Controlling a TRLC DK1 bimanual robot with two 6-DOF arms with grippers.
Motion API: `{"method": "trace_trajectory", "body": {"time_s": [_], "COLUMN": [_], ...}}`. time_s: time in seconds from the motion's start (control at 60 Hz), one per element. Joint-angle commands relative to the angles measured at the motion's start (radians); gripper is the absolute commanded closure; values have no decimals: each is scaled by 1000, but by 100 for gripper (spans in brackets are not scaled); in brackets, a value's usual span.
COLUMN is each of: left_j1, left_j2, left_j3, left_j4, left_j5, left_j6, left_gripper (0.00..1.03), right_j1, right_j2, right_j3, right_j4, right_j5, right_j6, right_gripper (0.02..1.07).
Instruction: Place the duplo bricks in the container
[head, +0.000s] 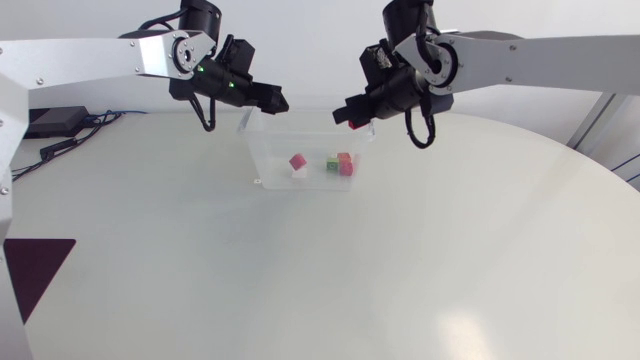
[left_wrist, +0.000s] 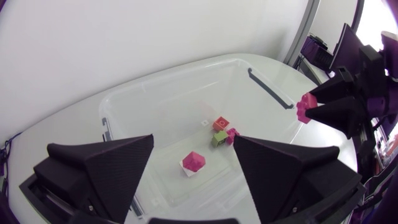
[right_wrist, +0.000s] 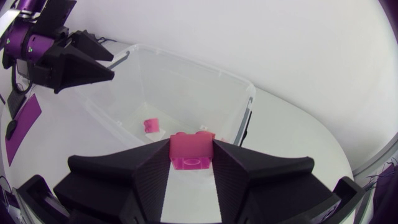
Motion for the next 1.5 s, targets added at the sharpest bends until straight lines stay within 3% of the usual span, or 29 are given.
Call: {"method": "trace_trajectory", "body": {"time_s": [0.0,0.217,0.267,0.333,0.367,0.467,0.6,0.7,0.867,1.05,1.3,1.483], "left_j1": [9,11,8,8,8,12,32,81,140,221,246,282], "left_j2": [-85,-286,-328,-384,-412,-489,-601,-702,-837,-983,-1197,-1311], "left_j3": [4,-137,-176,-233,-260,-344,-478,-575,-710,-886,-1081,-1207], "left_j4": [3,-18,-21,-21,-21,-12,40,48,76,132,229,257], "left_j5": [-17,-46,-62,-86,-98,-154,-155,-155,-190,-203,-352,-362], "left_j6": [-24,-14,-3,8,16,51,134,163,217,236,235,233], "left_gripper": [3,3,3,3,3,3,3,3,3,3,3,3], "right_j1": [-1,6,12,20,22,23,15,11,2,-32,-127,-207], "right_j2": [39,165,191,214,214,179,81,-47,-219,-441,-760,-990], "right_j3": [76,202,212,212,206,165,82,-54,-222,-429,-689,-872], "right_j4": [17,18,17,17,15,43,60,152,202,239,275,285], "right_j5": [4,1,6,12,18,36,67,118,188,213,231,228], "right_j6": [16,16,17,17,19,20,16,-40,-92,-96,-152,-170], "right_gripper": [79,73,56,16,6,7,7,7,7,7,7,7]}}
